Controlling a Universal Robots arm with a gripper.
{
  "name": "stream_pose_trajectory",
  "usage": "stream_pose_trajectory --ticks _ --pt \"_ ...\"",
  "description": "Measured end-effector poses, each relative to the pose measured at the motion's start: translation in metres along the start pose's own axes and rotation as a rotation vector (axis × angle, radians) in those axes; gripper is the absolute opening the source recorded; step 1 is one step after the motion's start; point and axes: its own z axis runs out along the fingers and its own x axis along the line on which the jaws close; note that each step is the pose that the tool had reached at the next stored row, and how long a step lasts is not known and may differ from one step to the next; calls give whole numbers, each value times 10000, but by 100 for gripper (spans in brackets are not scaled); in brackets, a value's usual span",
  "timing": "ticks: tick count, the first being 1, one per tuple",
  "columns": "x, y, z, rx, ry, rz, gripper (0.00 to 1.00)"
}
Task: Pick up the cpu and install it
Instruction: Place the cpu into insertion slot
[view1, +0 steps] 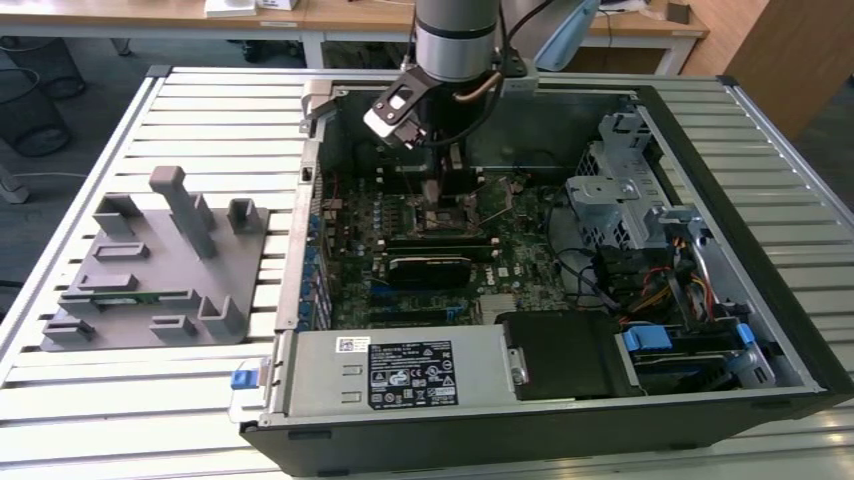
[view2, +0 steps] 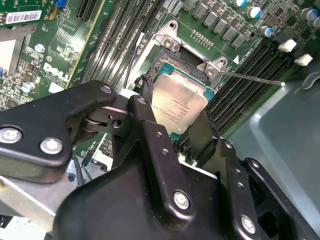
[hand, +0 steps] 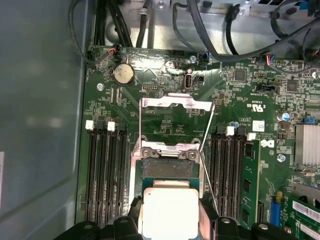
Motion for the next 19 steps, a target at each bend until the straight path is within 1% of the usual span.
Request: stream_pose_trajectory --ticks 5,13,19 --pt "2 3 51 -1 15 2 53" --pt "4 3 128 0 15 12 53" --pt "6 19 186 3 12 82 53"
